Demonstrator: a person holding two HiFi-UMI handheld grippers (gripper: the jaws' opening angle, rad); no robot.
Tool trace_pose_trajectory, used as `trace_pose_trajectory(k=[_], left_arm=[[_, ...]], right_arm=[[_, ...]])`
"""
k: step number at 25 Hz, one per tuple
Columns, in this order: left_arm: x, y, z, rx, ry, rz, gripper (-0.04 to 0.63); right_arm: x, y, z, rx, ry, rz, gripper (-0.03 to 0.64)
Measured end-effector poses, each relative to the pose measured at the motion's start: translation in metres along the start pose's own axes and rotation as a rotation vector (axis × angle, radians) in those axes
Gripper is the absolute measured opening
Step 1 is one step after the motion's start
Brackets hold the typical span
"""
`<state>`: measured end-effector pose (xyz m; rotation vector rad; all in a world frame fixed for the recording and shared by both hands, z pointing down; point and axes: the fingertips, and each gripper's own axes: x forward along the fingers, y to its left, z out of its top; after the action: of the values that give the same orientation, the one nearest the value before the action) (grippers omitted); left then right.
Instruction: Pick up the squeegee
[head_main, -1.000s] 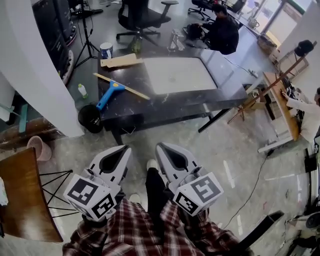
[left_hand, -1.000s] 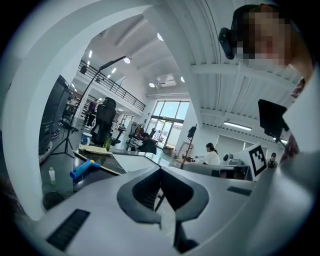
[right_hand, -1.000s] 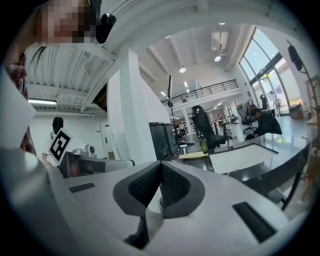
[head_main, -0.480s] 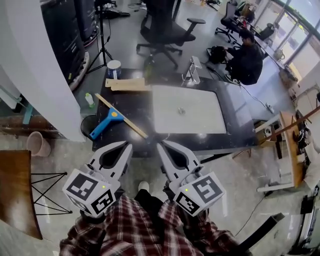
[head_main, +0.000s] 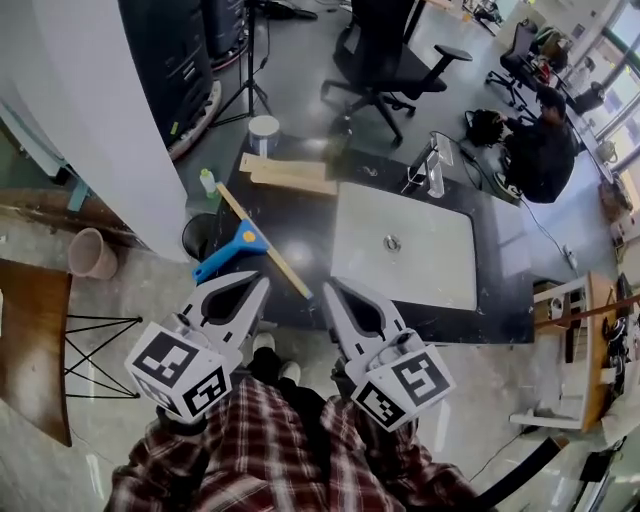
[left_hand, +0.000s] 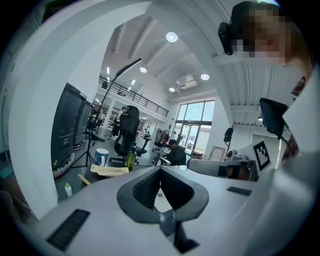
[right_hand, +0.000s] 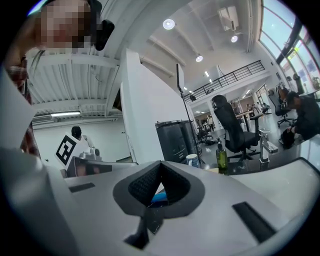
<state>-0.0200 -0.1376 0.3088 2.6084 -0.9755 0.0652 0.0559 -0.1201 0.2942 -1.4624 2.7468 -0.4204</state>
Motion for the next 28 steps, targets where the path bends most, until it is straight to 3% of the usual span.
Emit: trace_pose_trajectory(k=[14,22,26,28], left_arm=[[0.056,0.072,0.040,0.025,-0.007,-0.050,0.011],[0.072,0.076,0.050,-0.017,-0.064,-0.029,0.012],[0.076,0.074,0.058,0.001,-0.099,0.010,0.014],[0.078,0.071,0.059,-0.009,-0.107,0.010,0.053]], right_arm=[[0.087,-0.042,0.020,-0.004,-0.006,-0.036,0.012],[0.101,-0.055,0.022,-0.014,0.032,0.029,0.011],[0.102,-0.060,0.024,-0.019,0.047,0.066,0.012],[0.102,-0.064,0.025,-0.019,0.048,0.079,0.012]])
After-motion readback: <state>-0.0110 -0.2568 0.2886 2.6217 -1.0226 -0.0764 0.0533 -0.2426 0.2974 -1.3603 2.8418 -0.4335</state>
